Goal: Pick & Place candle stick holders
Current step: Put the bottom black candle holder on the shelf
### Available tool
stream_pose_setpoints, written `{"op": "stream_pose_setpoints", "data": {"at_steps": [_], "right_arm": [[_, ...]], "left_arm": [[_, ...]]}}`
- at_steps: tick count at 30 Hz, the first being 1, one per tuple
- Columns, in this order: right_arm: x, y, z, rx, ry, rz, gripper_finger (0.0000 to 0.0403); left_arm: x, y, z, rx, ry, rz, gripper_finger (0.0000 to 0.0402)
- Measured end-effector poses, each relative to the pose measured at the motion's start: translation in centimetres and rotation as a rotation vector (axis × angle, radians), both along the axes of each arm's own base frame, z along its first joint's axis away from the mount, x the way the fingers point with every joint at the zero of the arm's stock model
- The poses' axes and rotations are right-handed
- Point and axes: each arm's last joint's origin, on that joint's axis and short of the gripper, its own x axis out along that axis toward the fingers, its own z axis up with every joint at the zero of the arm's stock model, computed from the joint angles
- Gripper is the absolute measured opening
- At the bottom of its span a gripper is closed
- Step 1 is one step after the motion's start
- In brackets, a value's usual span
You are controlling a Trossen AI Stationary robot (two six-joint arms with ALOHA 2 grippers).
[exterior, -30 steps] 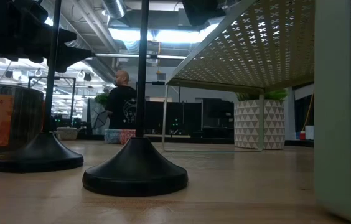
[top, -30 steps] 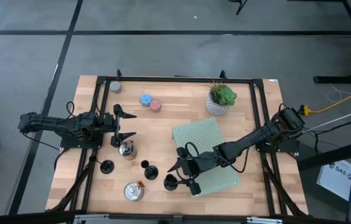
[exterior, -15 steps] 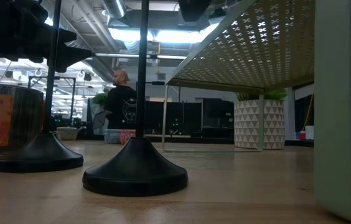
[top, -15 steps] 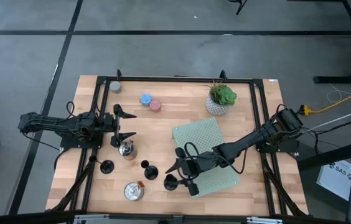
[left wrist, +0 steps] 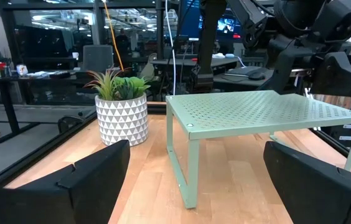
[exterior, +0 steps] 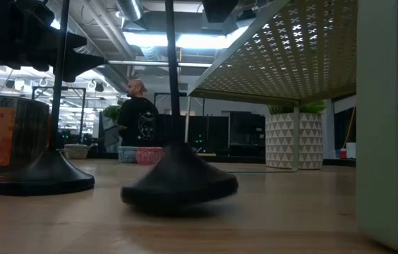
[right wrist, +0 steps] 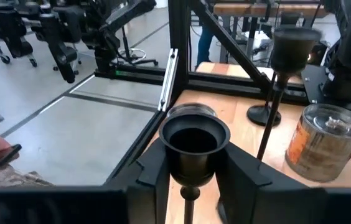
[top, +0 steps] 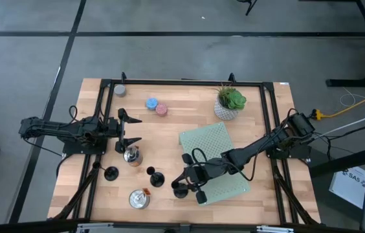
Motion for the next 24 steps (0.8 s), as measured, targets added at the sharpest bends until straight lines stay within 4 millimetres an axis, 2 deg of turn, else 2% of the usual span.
{"op": "stream_pose_setpoints", "data": {"at_steps": [11,24], "right_arm": [[0.1,-0.3,1.5,0.118,-0.070,0.004,0.0107],[-3.1,-3.2,8.9,0.195,-0.161,-0.041,0.0107]], "left_arm": [[0.0,0.0,0.0,0.000,0.000,0.000,0.0368],[0.0,0.0,0.0,0.000,0.000,0.000,0.0368]]}}
